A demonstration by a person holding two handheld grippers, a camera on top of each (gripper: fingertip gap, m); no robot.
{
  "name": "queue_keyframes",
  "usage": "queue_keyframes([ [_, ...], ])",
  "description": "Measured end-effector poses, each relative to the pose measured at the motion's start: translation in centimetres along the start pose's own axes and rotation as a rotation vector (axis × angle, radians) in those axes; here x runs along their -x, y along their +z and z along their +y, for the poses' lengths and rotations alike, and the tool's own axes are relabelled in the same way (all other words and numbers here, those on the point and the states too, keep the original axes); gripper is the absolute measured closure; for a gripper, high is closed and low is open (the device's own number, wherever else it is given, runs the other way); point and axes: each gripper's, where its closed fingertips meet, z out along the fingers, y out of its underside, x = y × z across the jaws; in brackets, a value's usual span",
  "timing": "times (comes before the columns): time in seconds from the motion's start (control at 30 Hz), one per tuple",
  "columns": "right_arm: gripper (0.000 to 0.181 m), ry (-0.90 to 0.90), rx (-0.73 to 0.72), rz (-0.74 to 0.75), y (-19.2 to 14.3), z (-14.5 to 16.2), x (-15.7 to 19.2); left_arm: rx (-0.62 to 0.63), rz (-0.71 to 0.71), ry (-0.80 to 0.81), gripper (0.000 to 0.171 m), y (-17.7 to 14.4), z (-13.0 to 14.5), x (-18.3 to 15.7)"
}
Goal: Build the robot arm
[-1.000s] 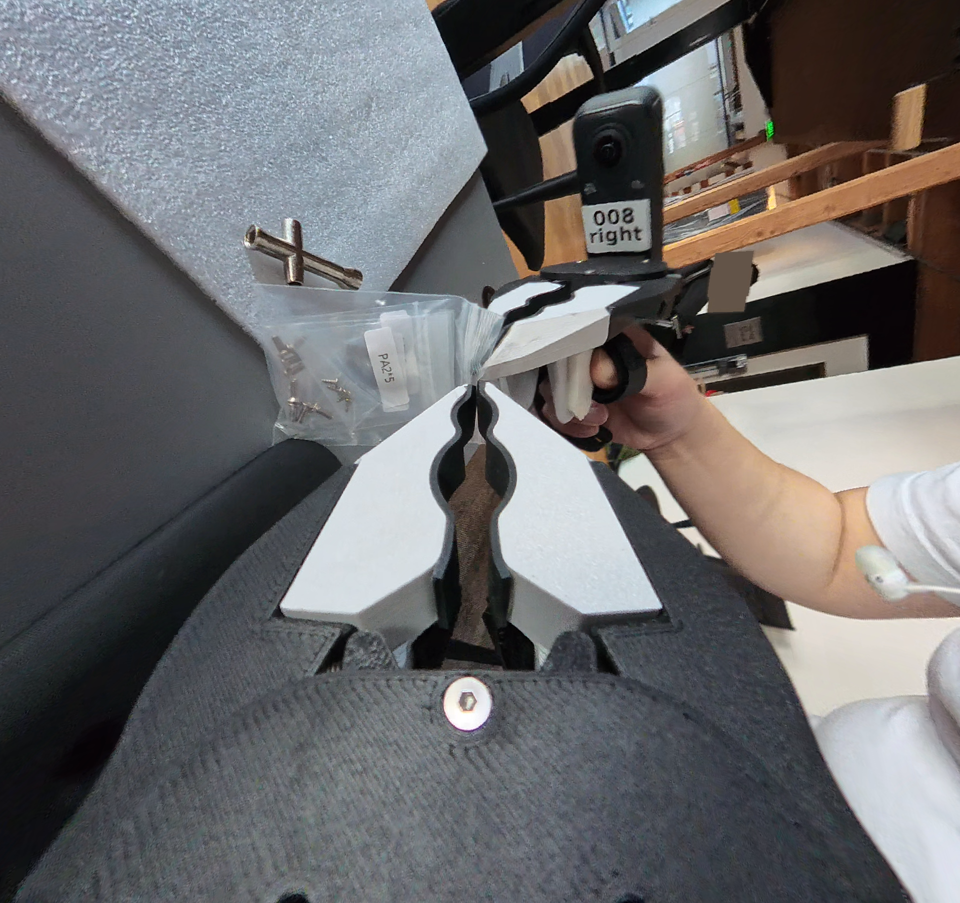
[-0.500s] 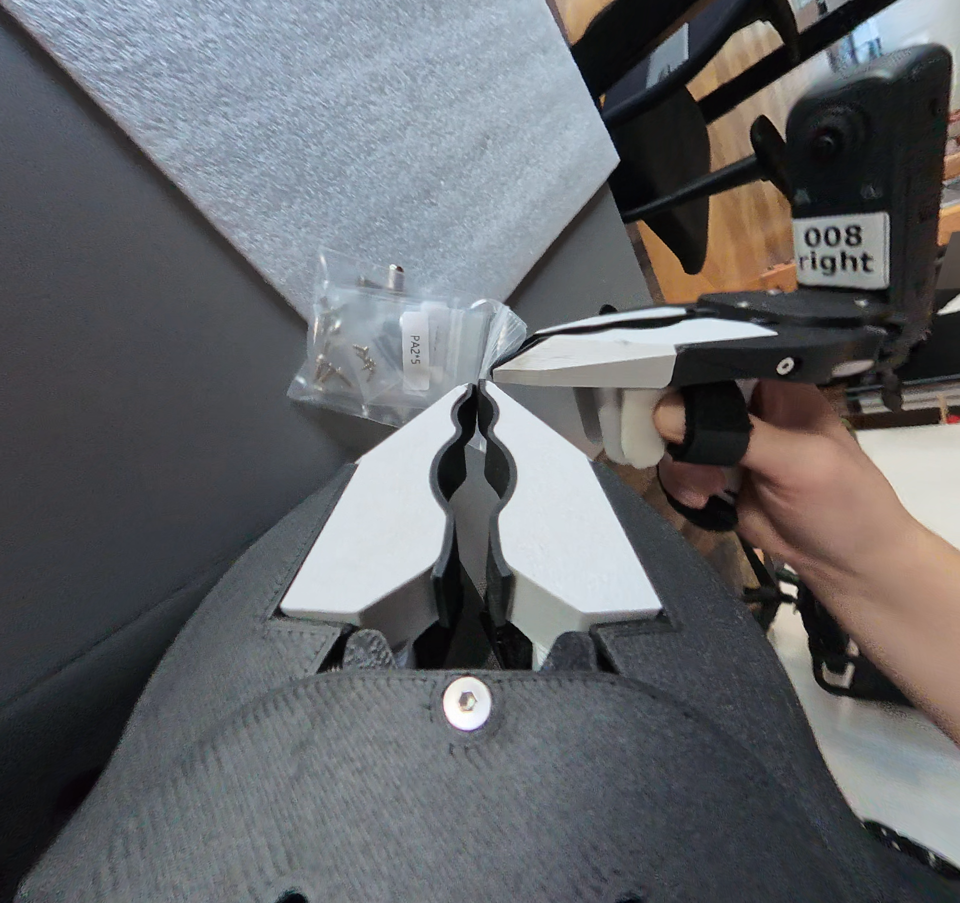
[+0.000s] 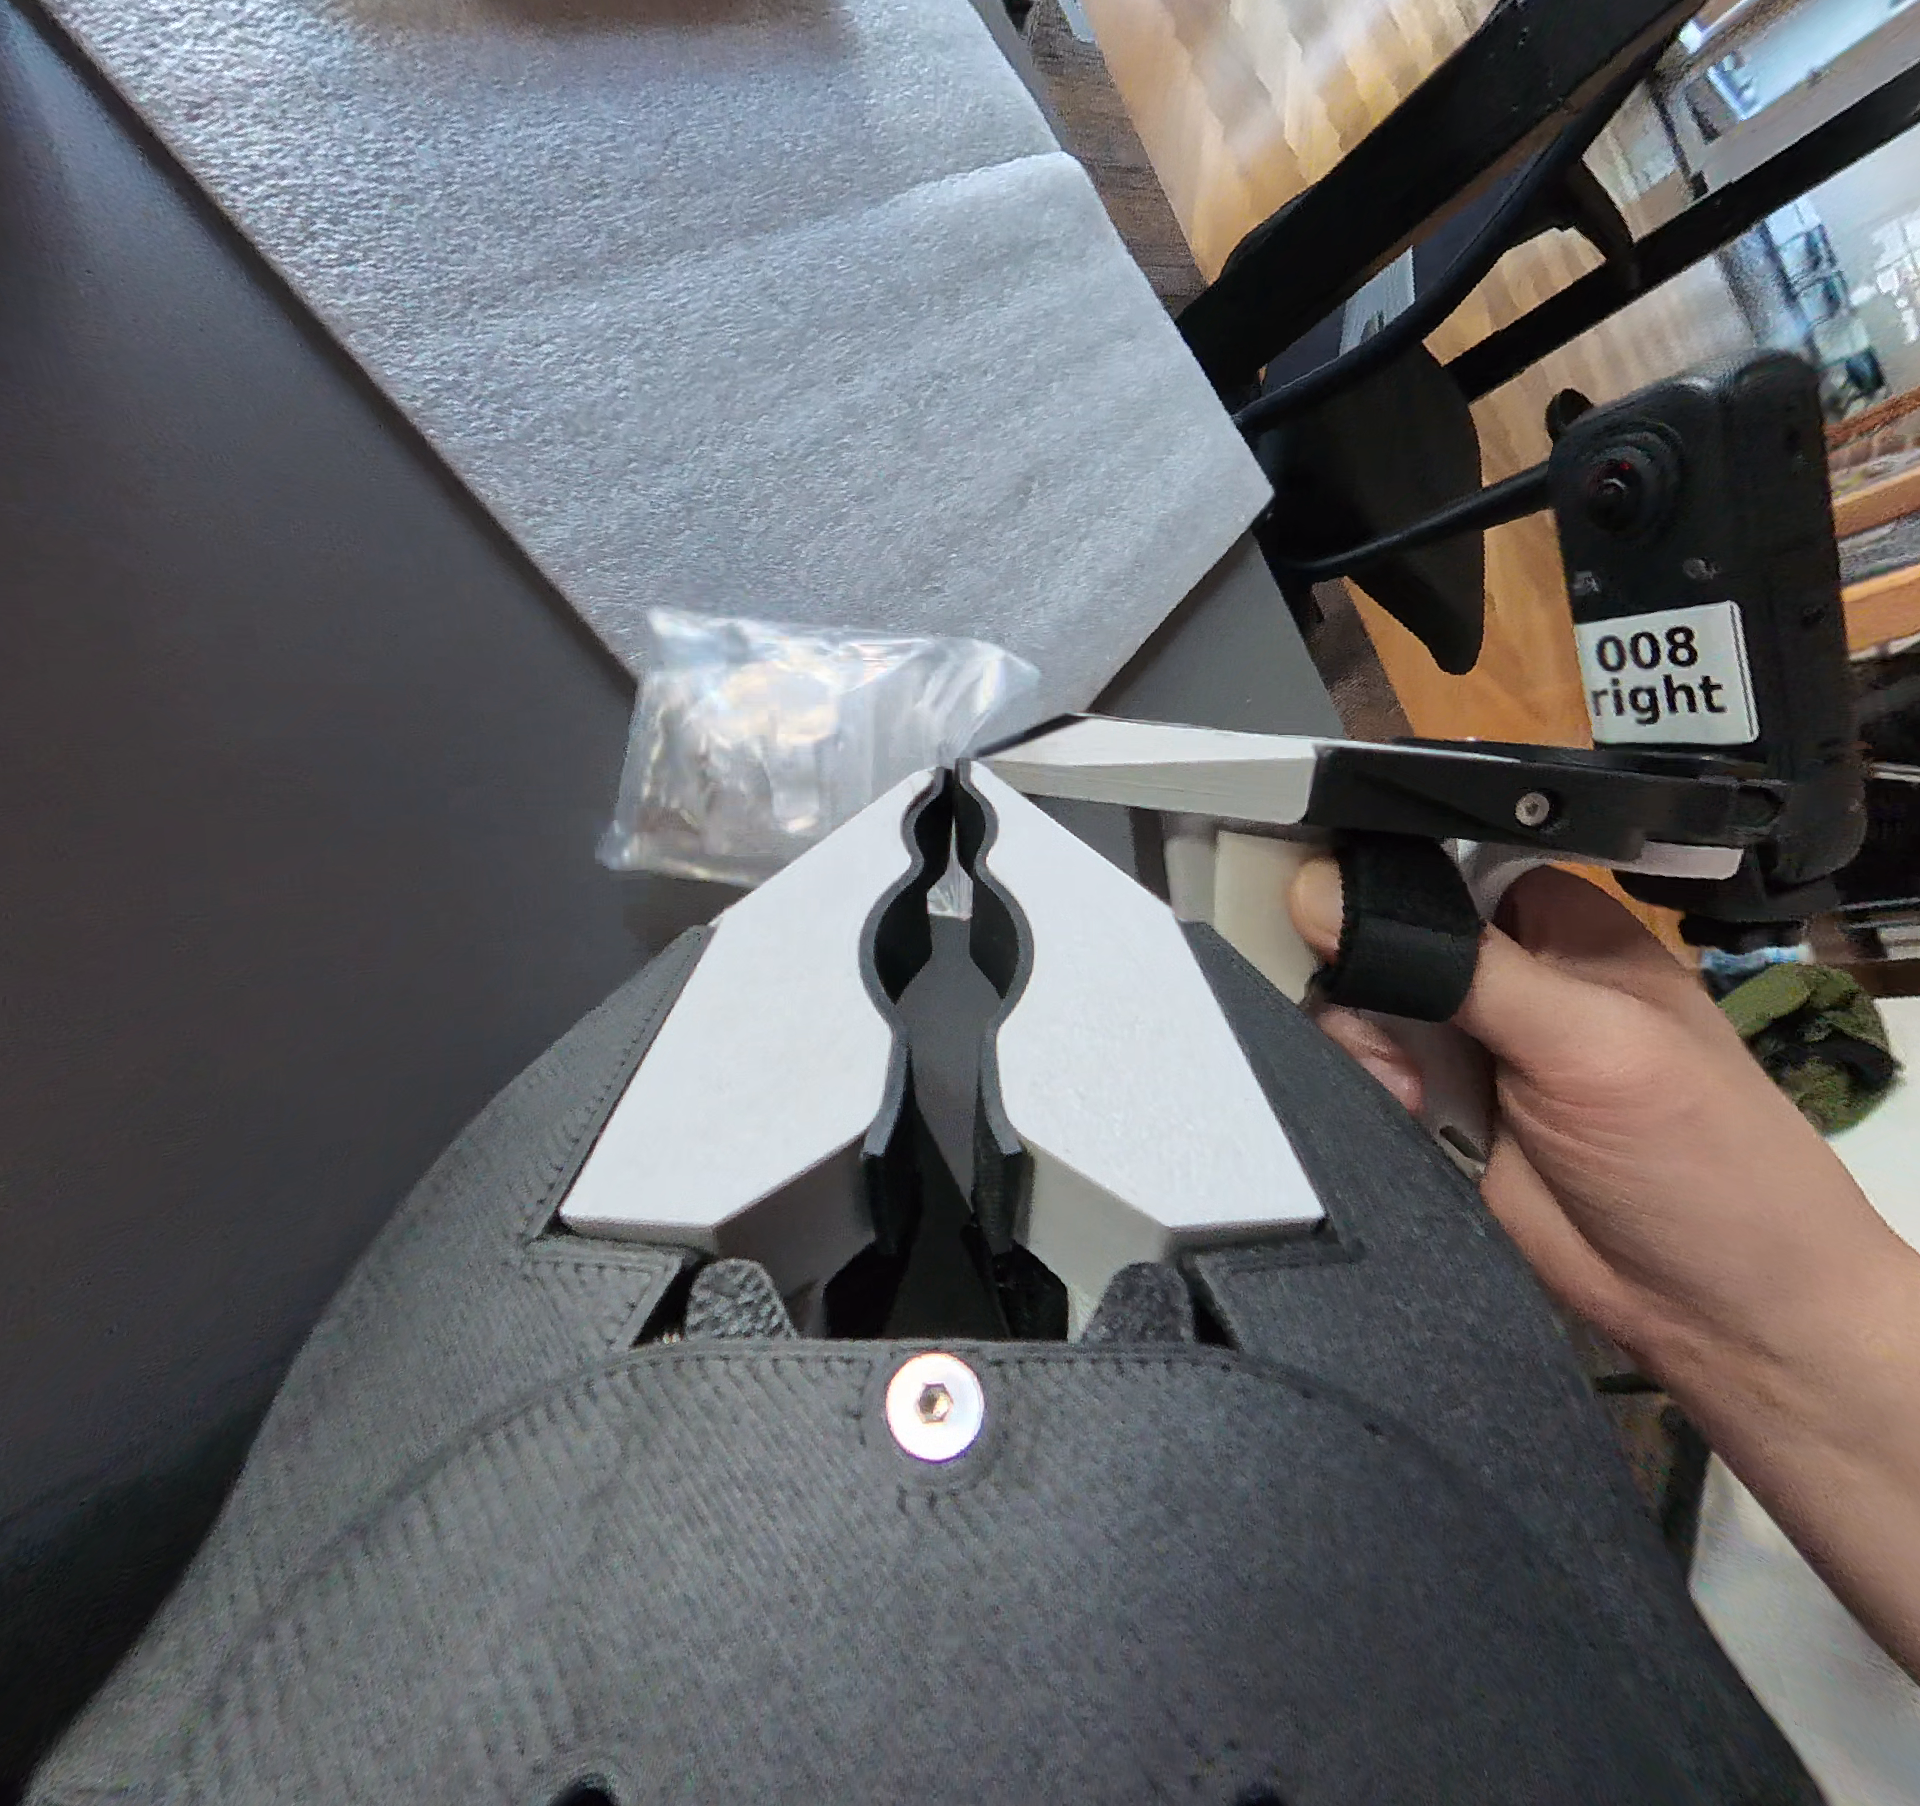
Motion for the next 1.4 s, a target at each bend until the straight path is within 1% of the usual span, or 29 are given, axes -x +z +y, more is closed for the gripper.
queue_keyframes([
  [0.07, 0.164, 0.022, -0.008, 0.021, 0.0, 0.1, -0.1, -0.005, -0.01, 0.029, 0.171, 0.1, 0.1, -0.5],
  [0.13, 0.162, 0.037, -0.003, 0.031, 0.2, 0.4, -0.2, -0.016, -0.033, 0.056, 0.171, -0.1, 0.1, -0.5],
  [0.2, 0.166, 0.059, 0.028, 0.022, 0.4, 0.9, -0.2, -0.013, -0.028, 0.065, 0.171, -0.2, 0.4, -0.5],
  [0.27, 0.18, 0.08, 0.041, -0.023, 0.5, 1.0, 0.1, -0.019, -0.01, 0.061, 0.171, -0.4, 0.7, -0.6],
  [0.3, 0.181, 0.079, 0.055, -0.022, 0.5, 1.2, 0.0, -0.023, -0.015, 0.067, 0.171, -0.6, 0.7, -0.5],
  [0.4, 0.181, -0.041, 0.152, 0.07, 0.4, 2.4, -1.2, -0.039, -0.06, 0.075, 0.171, -1.4, 0.6, 0.2],
  [0.47, 0.181, -0.107, 0.178, 0.089, 0.6, 2.7, -0.8, -0.043, -0.056, 0.056, 0.171, -1.6, 0.5, 0.4],
  [0.57, 0.18, -0.161, 0.158, 0.033, 0.5, 2.0, 0.9, -0.052, -0.051, 0.051, 0.171, -1.9, 0.1, 0.7],
  [0.6, 0.177, -0.173, 0.147, 0.024, 0.2, 1.6, 1.4, -0.055, -0.048, 0.051, 0.171, -2.0, -0.1, 0.8],
  [0.7, 0.176, -0.26, 0.097, -0.05, -0.7, 0.2, 3.9, -0.057, -0.048, 0.055, 0.171, -2.1, -0.4, 1.1],
  [0.8, 0.167, -0.328, 0.045, -0.135, -1.3, -0.9, 6.7, -0.063, -0.041, 0.05, 0.171, -2.0, -0.4, 1.2],
  [0.83, 0.16, -0.301, 0.072, -0.137, -1.0, -0.7, 6.7, -0.063, -0.042, 0.053, 0.171, -1.9, -0.4, 1.2],
  [0.87, 0.158, -0.268, 0.122, -0.143, -0.5, -0.2, 6.4, -0.065, -0.043, 0.056, 0.171, -1.8, -0.4, 1.1],
  [0.93, 0.16, -0.253, 0.218, -0.141, 0.1, 1.1, 5.3, -0.063, -0.038, 0.052, 0.171, -1.7, -0.3, 1.0],
  [1.0, 0.168, -0.375, 0.252, -0.131, 0.3, 1.6, 4.5, -0.058, -0.032, 0.048, 0.171, -1.7, -0.3, 1.0],
  [1.07, 0.168, -0.501, 0.294, -0.088, 0.3, 2.2, 3.5, -0.044, -0.032, 0.055, 0.171, -1.8, -0.2, 1.1],
  [1.1, 0.169, -0.529, 0.291, -0.091, 0.4, 2.2, 3.4, -0.035, -0.035, 0.063, 0.171, -1.9, -0.2, 1.2],
  [1.13, 0.169, -0.518, 0.278, -0.094, 0.5, 2.0, 3.4, -0.031, -0.038, 0.072, 0.171, -2.0, -0.2, 1.2],
  [1.23, 0.176, -0.417, 0.235, -0.145, 0.8, 1.2, 3.7, -0.025, -0.039, 0.093, 0.171, -2.2, 0.0, 1.0],
  [1.3, 0.178, -0.391, 0.229, -0.161, 1.1, 1.1, 3.7, -0.016, -0.038, 0.105, 0.171, -2.1, 0.2, 0.8],
  [1.33, 0.181, -0.401, 0.24, -0.147, 1.2, 1.3, 3.4, -0.011, -0.041, 0.11, 0.171, -2.1, 0.4, 0.8],
  [1.4, 0.181, -0.447, 0.286, -0.095, 1.5, 2.1, 2.5, 0.002, -0.034, 0.112, 0.171, -1.9, 0.7, 0.6],
])
